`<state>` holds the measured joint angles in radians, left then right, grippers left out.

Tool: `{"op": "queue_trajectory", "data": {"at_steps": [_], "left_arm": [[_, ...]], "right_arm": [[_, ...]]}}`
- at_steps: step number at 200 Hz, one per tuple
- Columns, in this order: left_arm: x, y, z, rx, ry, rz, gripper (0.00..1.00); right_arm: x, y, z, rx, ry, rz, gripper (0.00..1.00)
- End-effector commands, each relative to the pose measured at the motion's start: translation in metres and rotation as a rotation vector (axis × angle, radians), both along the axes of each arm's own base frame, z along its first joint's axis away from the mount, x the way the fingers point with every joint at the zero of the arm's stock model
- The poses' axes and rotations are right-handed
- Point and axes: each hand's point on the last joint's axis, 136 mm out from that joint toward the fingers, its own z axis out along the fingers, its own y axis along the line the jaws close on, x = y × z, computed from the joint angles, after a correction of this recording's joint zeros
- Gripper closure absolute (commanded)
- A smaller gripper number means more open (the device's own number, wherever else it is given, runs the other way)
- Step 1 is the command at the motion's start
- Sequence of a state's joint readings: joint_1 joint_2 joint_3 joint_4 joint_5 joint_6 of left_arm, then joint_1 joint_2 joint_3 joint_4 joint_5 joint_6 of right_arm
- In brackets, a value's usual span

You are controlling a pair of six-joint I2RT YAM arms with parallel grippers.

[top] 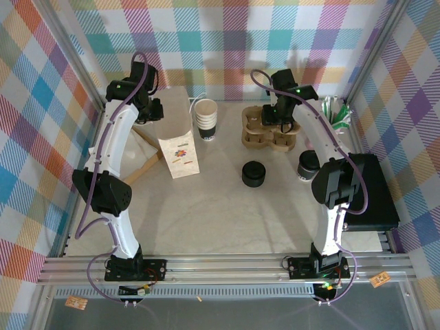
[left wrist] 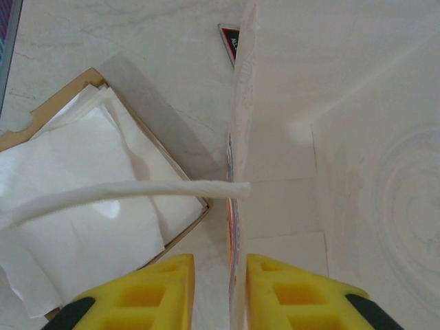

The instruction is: Pack the takeout coffee

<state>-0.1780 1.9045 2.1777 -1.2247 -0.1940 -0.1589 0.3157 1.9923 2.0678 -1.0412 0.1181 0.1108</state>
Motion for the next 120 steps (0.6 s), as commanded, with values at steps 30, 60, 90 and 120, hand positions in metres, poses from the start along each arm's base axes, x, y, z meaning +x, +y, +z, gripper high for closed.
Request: {"op": "queue_trajectory", "data": {"at_steps": [30, 60, 90, 120], "left_arm": [[-0.0034, 0.0071, -0.0027, 0.018, 0.030, -0.006, 0.81], [-0.0039, 0.0068, -0.0042, 0.019, 0.037, -0.010, 0.80], [-0.0041, 0.0036, -0.0052, 0.003, 0.040, -0.019, 0.81], [-0.0036, 0.0023, -0.0084, -0.002, 0.050, -0.022, 0.82]], "right_arm": [[-0.0123, 0.0023, 0.0185, 0.009, -0.024, 0.031, 0.61], [-0.0135, 0.0018, 0.0190, 0.007, -0.026, 0.035, 0.61], [-0.0136, 0.0021, 0.0195, 0.007, -0.027, 0.038, 0.61], [-0.0122, 0.0025, 0.0212, 0.010, -0.033, 0.040, 0.61]]}}
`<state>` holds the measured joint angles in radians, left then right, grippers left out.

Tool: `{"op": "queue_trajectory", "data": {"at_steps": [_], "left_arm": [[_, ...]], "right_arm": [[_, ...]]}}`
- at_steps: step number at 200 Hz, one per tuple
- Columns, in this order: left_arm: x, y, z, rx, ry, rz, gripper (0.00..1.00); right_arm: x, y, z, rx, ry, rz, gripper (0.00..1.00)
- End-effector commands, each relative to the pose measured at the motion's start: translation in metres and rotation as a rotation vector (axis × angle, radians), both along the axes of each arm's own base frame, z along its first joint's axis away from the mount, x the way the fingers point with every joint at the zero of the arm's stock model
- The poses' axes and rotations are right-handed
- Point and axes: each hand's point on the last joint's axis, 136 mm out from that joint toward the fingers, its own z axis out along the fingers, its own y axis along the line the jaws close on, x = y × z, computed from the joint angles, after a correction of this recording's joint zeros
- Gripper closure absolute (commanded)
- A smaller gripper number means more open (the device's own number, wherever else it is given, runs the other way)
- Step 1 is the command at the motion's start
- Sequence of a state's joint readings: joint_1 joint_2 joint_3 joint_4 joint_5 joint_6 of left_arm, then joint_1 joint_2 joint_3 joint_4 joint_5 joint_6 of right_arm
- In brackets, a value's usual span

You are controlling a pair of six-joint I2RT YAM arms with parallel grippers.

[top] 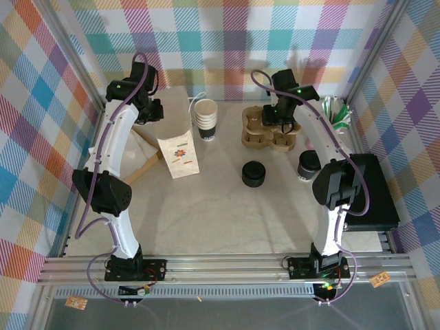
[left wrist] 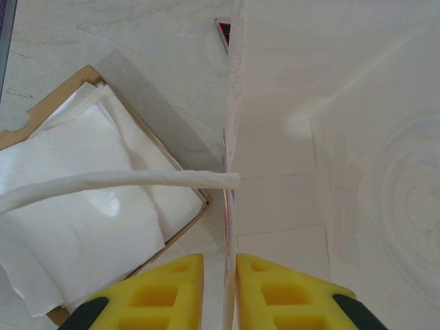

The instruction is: Pack the takeout coffee

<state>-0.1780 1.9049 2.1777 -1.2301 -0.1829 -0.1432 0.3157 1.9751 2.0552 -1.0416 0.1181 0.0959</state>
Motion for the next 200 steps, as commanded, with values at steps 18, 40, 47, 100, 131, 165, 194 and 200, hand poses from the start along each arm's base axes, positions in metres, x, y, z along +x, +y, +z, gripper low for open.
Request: {"op": "queue_trajectory", "data": {"at_steps": [18, 40, 47, 100, 131, 165, 194, 200], "left_arm": [[-0.003, 0.003, -0.008, -0.006, 0.044, -0.003, 0.84], [-0.004, 0.003, -0.010, -0.004, 0.054, -0.005, 0.86], [-0.005, 0.004, -0.011, -0.001, 0.060, -0.003, 0.86], [-0.006, 0.004, -0.010, -0.003, 0.060, -0.002, 0.93], [-0.007, 0.003, 0.000, -0.019, 0.030, -0.001, 1.00], [-0.019, 0.003, 0.010, -0.032, 0.019, 0.002, 1.00], [-0.036, 0.000, 0.016, -0.067, 0.014, -0.008, 1.00], [-0.040, -0.002, 0.017, -0.080, 0.010, -0.015, 1.00]], "right_arm": [[-0.009, 0.004, 0.019, 0.016, -0.028, 0.029, 0.61], [-0.010, 0.004, 0.020, 0.016, -0.030, 0.031, 0.61], [-0.010, 0.004, 0.021, 0.016, -0.031, 0.032, 0.61], [-0.013, 0.002, 0.025, 0.014, -0.039, 0.036, 0.62], [-0.015, 0.002, 0.030, 0.018, -0.050, 0.038, 0.62], [-0.018, 0.005, 0.037, 0.036, -0.062, 0.051, 0.62], [-0.024, 0.010, 0.043, 0.070, -0.061, 0.068, 0.62], [-0.026, 0.012, 0.044, 0.075, -0.061, 0.074, 0.62]]}}
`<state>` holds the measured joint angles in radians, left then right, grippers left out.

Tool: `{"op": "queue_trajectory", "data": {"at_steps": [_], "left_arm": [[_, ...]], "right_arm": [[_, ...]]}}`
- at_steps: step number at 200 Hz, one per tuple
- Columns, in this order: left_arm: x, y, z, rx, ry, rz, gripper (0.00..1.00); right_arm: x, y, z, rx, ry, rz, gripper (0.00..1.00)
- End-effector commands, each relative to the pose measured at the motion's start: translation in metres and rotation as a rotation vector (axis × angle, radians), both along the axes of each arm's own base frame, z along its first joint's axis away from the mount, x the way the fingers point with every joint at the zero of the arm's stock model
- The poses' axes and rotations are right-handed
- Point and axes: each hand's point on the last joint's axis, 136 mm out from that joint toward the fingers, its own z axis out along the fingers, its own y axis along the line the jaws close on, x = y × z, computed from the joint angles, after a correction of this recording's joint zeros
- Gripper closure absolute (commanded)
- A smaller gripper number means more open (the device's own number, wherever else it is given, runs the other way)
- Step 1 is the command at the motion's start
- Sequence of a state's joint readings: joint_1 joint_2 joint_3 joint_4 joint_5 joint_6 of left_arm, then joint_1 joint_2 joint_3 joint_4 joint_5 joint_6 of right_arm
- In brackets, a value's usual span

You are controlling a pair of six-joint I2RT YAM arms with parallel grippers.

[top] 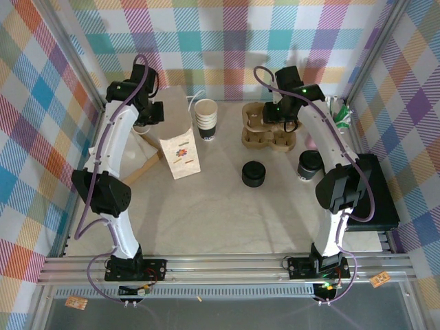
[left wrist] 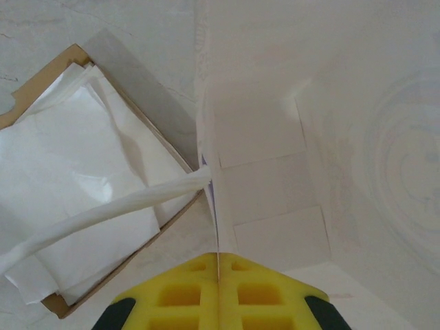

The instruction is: Pack the takeout coffee

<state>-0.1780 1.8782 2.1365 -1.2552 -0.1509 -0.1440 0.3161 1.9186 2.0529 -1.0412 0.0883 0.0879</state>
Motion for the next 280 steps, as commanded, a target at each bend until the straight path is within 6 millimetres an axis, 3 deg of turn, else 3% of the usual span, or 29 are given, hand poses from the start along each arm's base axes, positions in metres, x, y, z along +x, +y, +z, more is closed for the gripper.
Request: {"op": "queue_trajectory", "data": {"at_steps": [1, 77, 132, 190, 224, 254, 275, 280], "left_arm": [[-0.027, 0.001, 0.024, -0.061, -0.033, 0.000, 1.00], [-0.085, -0.037, 0.041, -0.245, -0.071, -0.170, 1.00], [-0.144, -0.090, 0.030, -0.277, 0.058, -0.487, 1.00], [-0.184, -0.118, 0.022, -0.261, 0.131, -0.728, 1.00], [-0.194, -0.131, 0.019, -0.308, 0.144, -0.824, 1.00], [-0.185, -0.136, 0.013, -0.287, 0.148, -0.846, 1.00], [-0.172, -0.135, 0.014, -0.258, 0.106, -0.827, 0.80], [-0.169, -0.135, 0.015, -0.252, 0.093, -0.817, 0.71]], "right_arm": [[-0.018, 0.009, 0.018, 0.038, -0.015, 0.053, 0.62], [-0.062, 0.020, 0.036, 0.092, -0.030, 0.099, 0.61], [-0.103, 0.024, 0.057, 0.159, -0.070, 0.162, 0.62], [-0.136, 0.040, 0.090, 0.236, -0.170, 0.303, 0.62], [-0.151, 0.052, 0.114, 0.305, -0.225, 0.387, 0.62], [-0.165, 0.069, 0.134, 0.386, -0.273, 0.493, 0.64], [-0.170, 0.080, 0.147, 0.436, -0.298, 0.547, 0.65], [-0.171, 0.082, 0.150, 0.448, -0.301, 0.561, 0.65]]}}
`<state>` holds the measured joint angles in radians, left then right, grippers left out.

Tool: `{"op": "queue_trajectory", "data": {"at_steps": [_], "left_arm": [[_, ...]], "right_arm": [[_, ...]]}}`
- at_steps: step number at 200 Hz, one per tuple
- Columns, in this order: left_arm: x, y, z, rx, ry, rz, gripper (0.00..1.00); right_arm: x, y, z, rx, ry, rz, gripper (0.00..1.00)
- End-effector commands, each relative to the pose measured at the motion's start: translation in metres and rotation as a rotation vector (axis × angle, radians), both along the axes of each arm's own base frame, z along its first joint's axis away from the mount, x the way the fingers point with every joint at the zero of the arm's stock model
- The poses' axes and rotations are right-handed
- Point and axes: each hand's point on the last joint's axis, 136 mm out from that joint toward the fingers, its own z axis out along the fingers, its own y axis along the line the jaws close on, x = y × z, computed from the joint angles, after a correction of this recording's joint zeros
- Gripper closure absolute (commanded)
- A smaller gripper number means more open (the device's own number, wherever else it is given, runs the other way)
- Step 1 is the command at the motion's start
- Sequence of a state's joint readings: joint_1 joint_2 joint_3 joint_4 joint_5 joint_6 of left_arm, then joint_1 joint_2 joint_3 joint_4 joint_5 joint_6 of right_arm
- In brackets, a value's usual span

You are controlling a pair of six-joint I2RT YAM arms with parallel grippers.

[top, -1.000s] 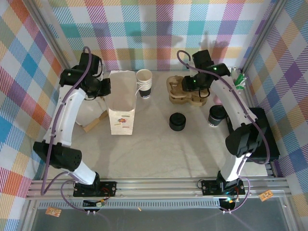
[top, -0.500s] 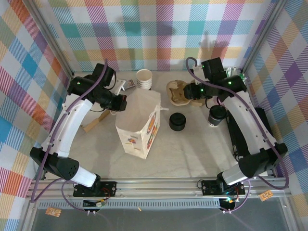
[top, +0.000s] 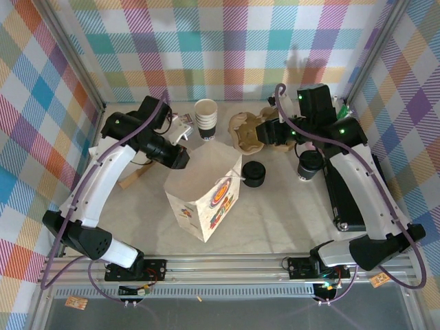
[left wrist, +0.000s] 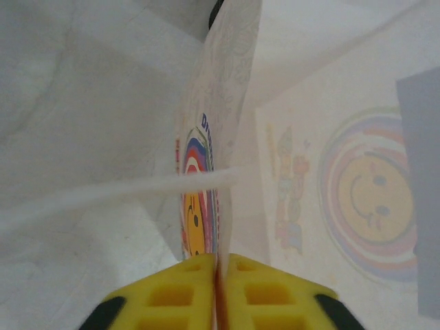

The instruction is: Pack the takeout coffee

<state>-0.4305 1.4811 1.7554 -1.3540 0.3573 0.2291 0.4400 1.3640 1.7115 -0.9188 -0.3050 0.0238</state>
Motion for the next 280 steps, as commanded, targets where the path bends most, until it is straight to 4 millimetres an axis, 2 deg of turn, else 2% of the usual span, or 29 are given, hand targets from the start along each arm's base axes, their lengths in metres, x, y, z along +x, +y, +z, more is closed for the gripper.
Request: {"op": "queue_trajectory", "data": {"at_steps": [1, 11, 26, 59, 89, 136, 164, 201, 280], "left_arm": [[0.009, -0.003, 0.002, 0.000, -0.040, -0.003, 0.69], [0.013, -0.002, 0.006, -0.004, -0.063, 0.025, 0.58], [0.015, -0.001, 0.016, -0.028, -0.092, 0.064, 0.52], [0.013, 0.007, 0.035, -0.075, -0.166, 0.154, 0.52], [-0.001, 0.019, 0.054, -0.107, -0.220, 0.220, 0.50], [-0.021, 0.028, 0.071, -0.205, -0.279, 0.288, 0.47], [-0.031, 0.041, 0.058, -0.156, -0.268, 0.316, 0.52], [-0.043, 0.053, 0.033, -0.096, -0.226, 0.337, 0.52], [-0.058, 0.064, 0.012, -0.113, -0.227, 0.389, 0.57]], "right_arm": [[-0.013, 0.019, 0.029, 0.094, -0.074, 0.124, 0.65], [-0.015, 0.025, 0.036, 0.113, -0.088, 0.149, 0.65], [-0.020, 0.032, 0.048, 0.143, -0.105, 0.189, 0.65], [-0.037, 0.053, 0.066, 0.194, -0.115, 0.293, 0.65], [-0.055, 0.073, 0.078, 0.247, -0.097, 0.382, 0.65], [-0.083, 0.105, 0.075, 0.291, -0.005, 0.518, 0.66], [-0.100, 0.119, 0.071, 0.294, 0.041, 0.575, 0.66], [-0.119, 0.134, 0.057, 0.264, 0.109, 0.615, 0.66], [-0.122, 0.143, -0.003, 0.081, 0.220, 0.562, 0.66]]}}
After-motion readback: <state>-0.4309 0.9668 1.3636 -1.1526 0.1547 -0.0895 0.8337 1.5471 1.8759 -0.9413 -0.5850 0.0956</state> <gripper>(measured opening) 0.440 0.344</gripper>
